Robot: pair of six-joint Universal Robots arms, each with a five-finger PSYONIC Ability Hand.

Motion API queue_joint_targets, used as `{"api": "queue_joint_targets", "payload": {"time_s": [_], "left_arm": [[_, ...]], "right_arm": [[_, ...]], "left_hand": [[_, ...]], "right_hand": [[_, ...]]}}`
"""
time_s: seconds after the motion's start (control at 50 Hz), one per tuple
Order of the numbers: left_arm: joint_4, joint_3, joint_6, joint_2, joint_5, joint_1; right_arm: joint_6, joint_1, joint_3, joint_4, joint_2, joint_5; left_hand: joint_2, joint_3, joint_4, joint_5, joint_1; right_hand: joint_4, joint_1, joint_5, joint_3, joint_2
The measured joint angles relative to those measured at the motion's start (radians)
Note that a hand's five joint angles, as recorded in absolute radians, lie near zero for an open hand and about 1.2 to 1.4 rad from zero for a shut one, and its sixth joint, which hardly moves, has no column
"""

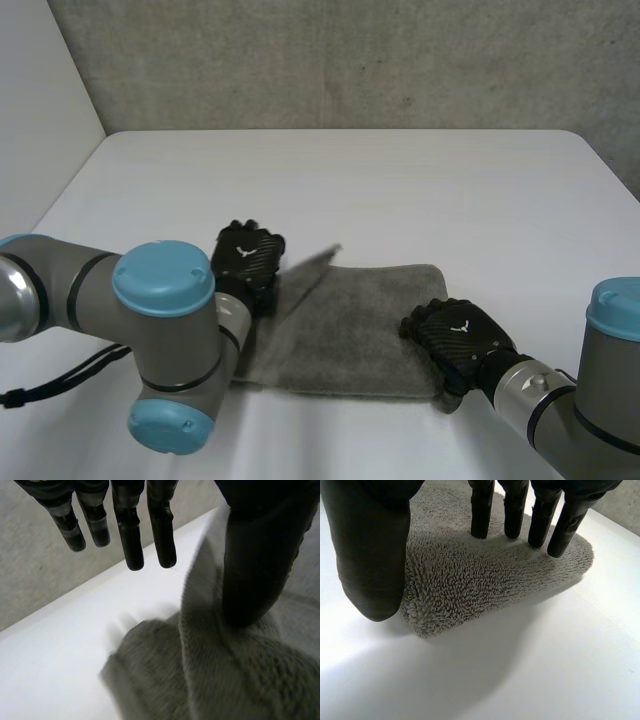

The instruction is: Fold the towel.

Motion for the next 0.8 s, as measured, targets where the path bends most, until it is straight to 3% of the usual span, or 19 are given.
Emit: {"api": "queue_joint_targets", "payload": {"time_s": [0.22,0.38,0.66,0.8], "left_arm": [[0.003,-0.136,0.022,0.059,-0.003,0.076],[0.004,-0.232,0.018,0.163,0.0,0.076],[0.004,-0.29,0.012,0.234,-0.002,0.081],[0.002,-0.305,0.011,0.273,0.0,0.101]], "right_arm": [[-0.001,-0.011,0.032,-0.001,-0.056,-0.004],[-0.003,-0.017,0.052,-0.015,-0.076,-0.013],[-0.006,-0.032,0.063,-0.037,-0.057,-0.019],[-0.051,-0.083,0.071,-0.022,-0.083,-0.028]], "left_hand": [[0.0,0.0,0.0,0.004,0.0],[0.0,0.0,0.0,0.004,0.0],[0.0,0.0,0.0,0.004,0.0],[0.037,0.0,0.0,0.05,0.034]], "right_hand": [[0.0,0.026,0.046,0.0,0.055],[0.0,0.236,0.237,0.0,0.267],[0.0,0.849,0.895,0.0,0.93],[0.0,0.875,0.926,0.0,0.945]]}}
